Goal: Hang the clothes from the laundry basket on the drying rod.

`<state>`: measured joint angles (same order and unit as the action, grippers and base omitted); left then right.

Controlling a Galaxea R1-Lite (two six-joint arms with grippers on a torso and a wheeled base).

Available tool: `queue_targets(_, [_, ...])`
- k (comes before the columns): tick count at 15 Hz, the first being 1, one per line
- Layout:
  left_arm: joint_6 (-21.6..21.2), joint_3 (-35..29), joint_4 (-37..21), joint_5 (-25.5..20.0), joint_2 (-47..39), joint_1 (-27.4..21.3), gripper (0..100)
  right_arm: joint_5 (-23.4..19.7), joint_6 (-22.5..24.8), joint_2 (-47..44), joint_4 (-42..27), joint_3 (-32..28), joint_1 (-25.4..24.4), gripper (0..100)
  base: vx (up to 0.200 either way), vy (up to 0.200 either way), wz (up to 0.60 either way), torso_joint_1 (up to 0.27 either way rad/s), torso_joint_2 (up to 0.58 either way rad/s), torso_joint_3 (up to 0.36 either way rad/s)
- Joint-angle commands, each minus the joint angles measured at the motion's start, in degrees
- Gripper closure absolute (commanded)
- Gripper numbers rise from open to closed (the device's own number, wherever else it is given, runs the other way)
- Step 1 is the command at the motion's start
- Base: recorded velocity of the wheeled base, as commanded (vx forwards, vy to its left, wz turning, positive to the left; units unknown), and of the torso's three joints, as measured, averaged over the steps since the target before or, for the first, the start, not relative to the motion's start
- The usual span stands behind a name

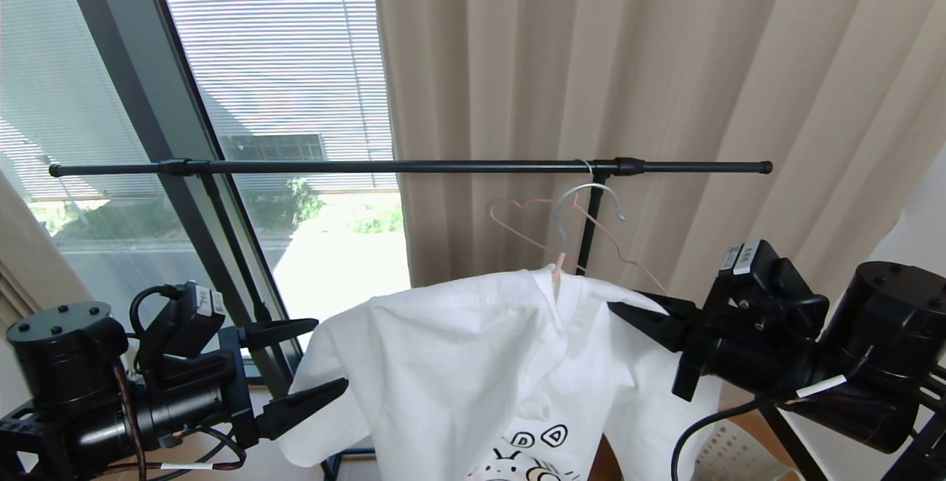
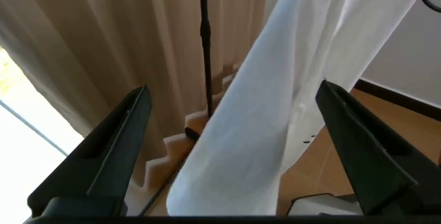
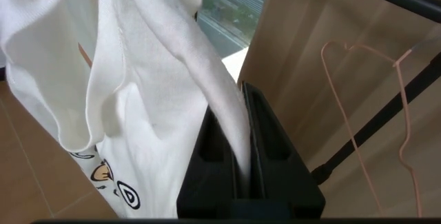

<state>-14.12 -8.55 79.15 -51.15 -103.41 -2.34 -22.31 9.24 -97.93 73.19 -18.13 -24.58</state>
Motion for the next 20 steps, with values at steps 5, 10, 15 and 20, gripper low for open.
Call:
queue_targets(5, [-0.03, 0.72, 3.02, 0.09, -0.39, 0.76, 100, -0.02, -0.19, 0.19, 0.02, -0.51, 0.05, 100, 0.0, 0.0, 0.0, 0.0, 0.0, 0.0])
queue_targets(10, [-0.12, 1.34, 4.25, 0.0, -0.39, 3.31, 100, -0.1, -0.28, 0.02, 0.02, -1.3, 0.85, 100, 0.0, 0.0, 0.0, 0.0, 0.0, 0.0])
queue_targets(15, [0.05, 1.87, 6.19, 0.0, -0.74, 4.8, 100, -0.1, -0.54, 0.02, 0.02, -2.0, 2.34, 100, 0.0, 0.0, 0.0, 0.0, 0.0, 0.0])
queue_targets(20, [0.14, 1.78, 6.8, -0.09, -1.35, 6.3, 100, -0.19, -1.77, 0.02, 0.02, -2.44, 3.13, 100, 0.0, 0.0, 0.0, 0.0, 0.0, 0.0])
